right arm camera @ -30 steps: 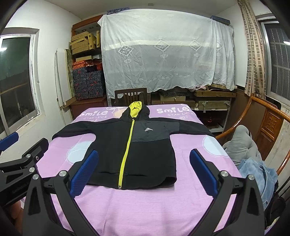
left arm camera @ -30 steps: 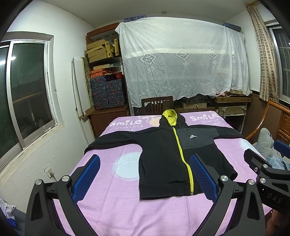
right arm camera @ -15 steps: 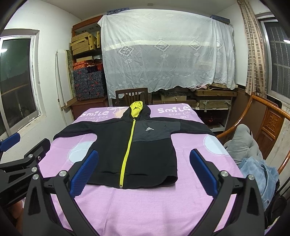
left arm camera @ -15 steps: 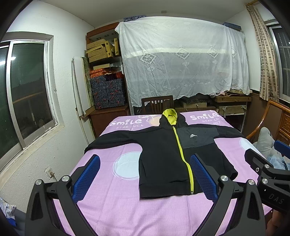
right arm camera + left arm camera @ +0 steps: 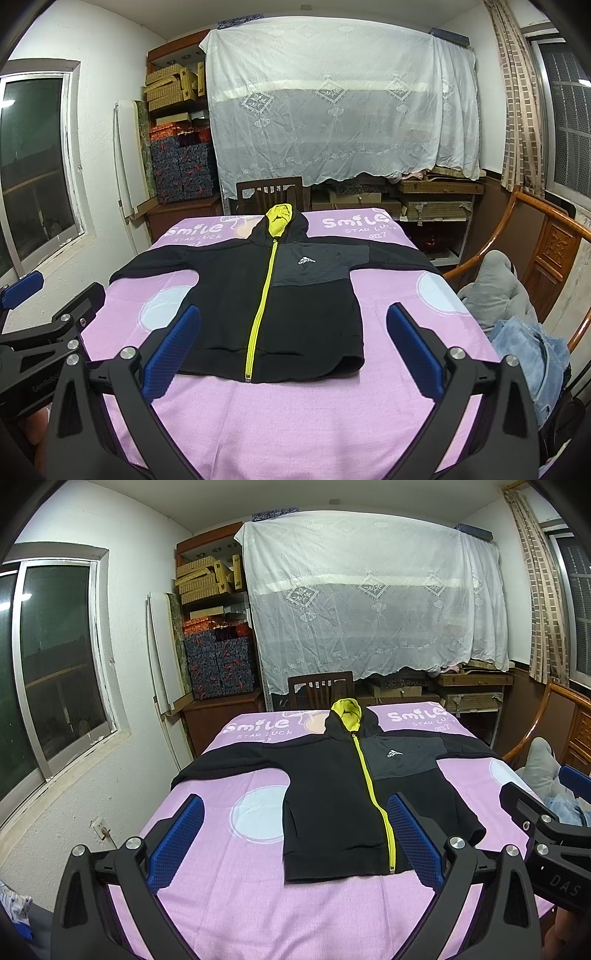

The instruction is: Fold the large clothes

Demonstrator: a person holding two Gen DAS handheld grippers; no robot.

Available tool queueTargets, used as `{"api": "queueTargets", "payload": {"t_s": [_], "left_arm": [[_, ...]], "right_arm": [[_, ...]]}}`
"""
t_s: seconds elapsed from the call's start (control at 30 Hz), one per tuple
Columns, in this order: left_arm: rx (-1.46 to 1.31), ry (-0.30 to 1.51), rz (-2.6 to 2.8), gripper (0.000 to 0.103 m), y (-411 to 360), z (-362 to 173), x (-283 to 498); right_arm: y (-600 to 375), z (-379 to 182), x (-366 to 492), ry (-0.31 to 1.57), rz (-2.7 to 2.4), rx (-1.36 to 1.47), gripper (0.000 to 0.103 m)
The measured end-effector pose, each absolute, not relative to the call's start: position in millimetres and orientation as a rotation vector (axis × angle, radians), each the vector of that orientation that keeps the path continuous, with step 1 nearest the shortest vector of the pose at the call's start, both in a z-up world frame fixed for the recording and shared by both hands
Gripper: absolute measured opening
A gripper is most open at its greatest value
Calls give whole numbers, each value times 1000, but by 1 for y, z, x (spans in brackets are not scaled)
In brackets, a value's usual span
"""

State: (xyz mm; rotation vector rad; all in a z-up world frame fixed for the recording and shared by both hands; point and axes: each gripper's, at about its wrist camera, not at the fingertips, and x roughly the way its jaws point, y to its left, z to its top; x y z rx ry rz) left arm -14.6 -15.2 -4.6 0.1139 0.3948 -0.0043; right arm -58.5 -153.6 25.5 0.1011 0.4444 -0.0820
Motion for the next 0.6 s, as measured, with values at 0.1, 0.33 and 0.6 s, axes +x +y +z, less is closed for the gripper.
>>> {"api": "queueTargets", "payload": {"t_s": [0.1,0.33,0.6], "left_arm": [[114,395,-4,100,-15,-4,-15],[114,395,-3,100,-15,-5,-15],[113,405,-5,100,-14,-11,-13]], "right_arm": [[-154,25,-59,444,-82,102,99],[-154,24,-58,446,-79,103,99],[-153,21,-56,454,-75,100,99]]}}
